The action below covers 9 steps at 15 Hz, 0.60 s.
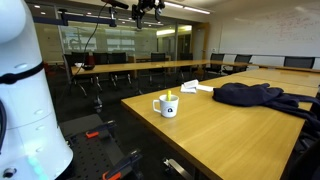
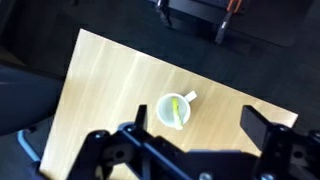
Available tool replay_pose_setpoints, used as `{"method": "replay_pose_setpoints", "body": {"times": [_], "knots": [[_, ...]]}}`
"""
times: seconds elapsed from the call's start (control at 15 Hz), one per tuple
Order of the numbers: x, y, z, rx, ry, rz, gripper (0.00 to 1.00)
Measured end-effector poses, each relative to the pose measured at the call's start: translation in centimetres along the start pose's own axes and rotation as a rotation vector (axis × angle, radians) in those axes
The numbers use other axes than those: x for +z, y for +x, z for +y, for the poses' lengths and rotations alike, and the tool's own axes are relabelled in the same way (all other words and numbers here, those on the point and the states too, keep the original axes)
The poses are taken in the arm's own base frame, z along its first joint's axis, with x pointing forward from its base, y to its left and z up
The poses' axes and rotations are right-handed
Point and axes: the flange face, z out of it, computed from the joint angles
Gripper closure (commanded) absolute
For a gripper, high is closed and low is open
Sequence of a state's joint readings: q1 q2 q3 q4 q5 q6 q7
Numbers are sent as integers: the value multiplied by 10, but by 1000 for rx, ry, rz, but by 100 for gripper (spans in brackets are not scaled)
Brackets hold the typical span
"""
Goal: Pick the marker from the cup and put it on the table
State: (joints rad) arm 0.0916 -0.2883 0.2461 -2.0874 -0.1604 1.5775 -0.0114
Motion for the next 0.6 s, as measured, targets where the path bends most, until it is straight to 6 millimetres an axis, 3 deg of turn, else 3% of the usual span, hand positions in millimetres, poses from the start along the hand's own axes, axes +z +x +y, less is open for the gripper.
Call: {"method": "replay_pose_setpoints", "body": {"times": [0.27, 0.4, 0.6], "knots": [[9, 9, 1, -11, 10, 19, 0], [28, 23, -1, -106, -7, 71, 0], [71, 37, 4, -244, -20, 146, 0]]}}
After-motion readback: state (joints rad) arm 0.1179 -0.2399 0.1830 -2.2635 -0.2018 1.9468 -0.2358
